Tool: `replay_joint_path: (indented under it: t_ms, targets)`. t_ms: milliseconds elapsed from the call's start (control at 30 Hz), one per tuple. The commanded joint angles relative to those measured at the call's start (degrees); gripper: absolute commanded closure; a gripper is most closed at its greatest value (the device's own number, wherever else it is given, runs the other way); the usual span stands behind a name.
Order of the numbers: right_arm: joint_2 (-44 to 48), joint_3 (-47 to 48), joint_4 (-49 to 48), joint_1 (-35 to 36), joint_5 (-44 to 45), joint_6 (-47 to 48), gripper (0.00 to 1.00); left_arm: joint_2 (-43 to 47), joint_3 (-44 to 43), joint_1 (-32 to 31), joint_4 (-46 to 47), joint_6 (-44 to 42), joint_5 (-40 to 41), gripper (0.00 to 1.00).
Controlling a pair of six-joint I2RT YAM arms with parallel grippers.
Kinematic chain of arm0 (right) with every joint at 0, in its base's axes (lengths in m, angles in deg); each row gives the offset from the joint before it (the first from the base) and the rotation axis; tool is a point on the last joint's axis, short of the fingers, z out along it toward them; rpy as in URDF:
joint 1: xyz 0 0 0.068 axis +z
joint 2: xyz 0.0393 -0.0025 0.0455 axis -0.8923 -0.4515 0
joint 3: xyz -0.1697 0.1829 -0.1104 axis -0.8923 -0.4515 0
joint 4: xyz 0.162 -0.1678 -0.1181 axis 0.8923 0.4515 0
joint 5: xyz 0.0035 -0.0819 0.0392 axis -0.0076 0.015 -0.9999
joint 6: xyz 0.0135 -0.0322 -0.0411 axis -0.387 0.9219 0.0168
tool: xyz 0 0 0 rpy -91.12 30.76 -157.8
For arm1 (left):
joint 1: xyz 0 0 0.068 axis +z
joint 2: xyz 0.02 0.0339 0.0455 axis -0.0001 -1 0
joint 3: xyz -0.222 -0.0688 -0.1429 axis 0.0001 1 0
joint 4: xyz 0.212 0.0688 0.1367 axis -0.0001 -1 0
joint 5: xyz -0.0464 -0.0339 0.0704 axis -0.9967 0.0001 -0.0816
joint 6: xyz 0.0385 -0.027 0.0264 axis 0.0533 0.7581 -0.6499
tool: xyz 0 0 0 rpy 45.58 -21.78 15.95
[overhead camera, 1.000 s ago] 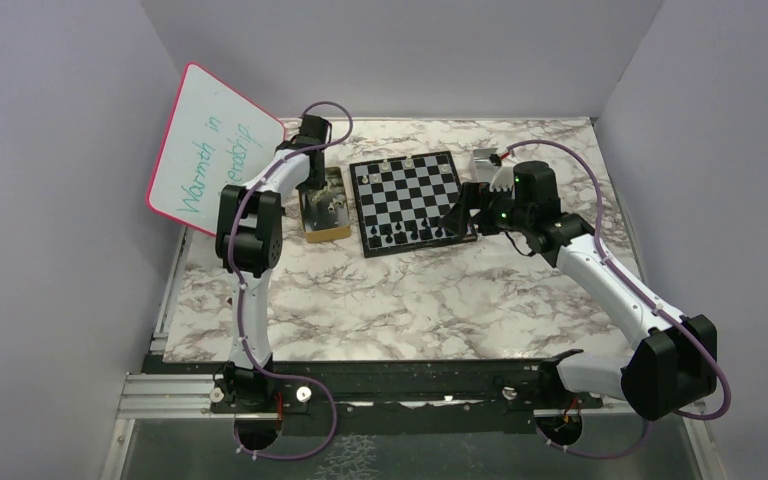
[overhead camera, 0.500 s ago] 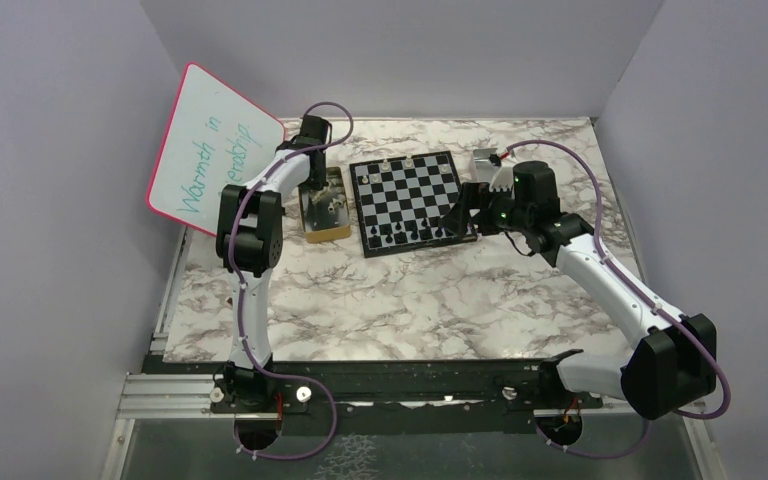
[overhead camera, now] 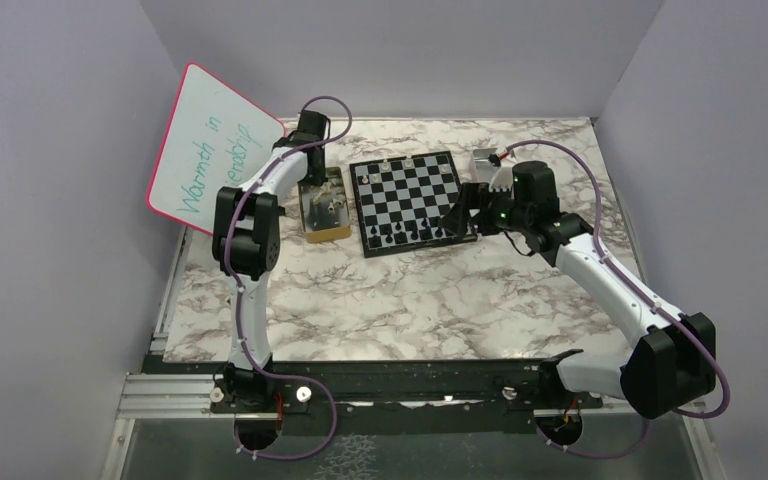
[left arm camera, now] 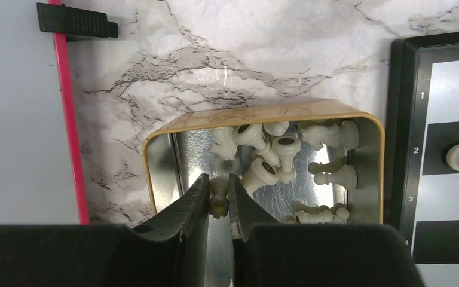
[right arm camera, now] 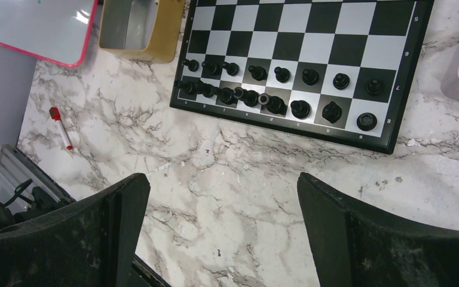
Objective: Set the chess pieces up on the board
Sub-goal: Pick up the chess piece from the storage box.
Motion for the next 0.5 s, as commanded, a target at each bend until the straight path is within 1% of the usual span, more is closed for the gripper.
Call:
replay_joint_path:
  t_ms: [0, 467]
  targets:
    - [0.0, -0.8, -0.9, 0.3, -0.8, -0.1, 0.0, 3.7, -1.7, 0.3, -1.6, 0.9, -0.6, 0.84]
    - [0.9, -1.7, -1.3, 0.2, -1.4, -0.7, 0.0, 8.7, -1.9, 0.1, -1.8, 3.3, -6.3, 0.84]
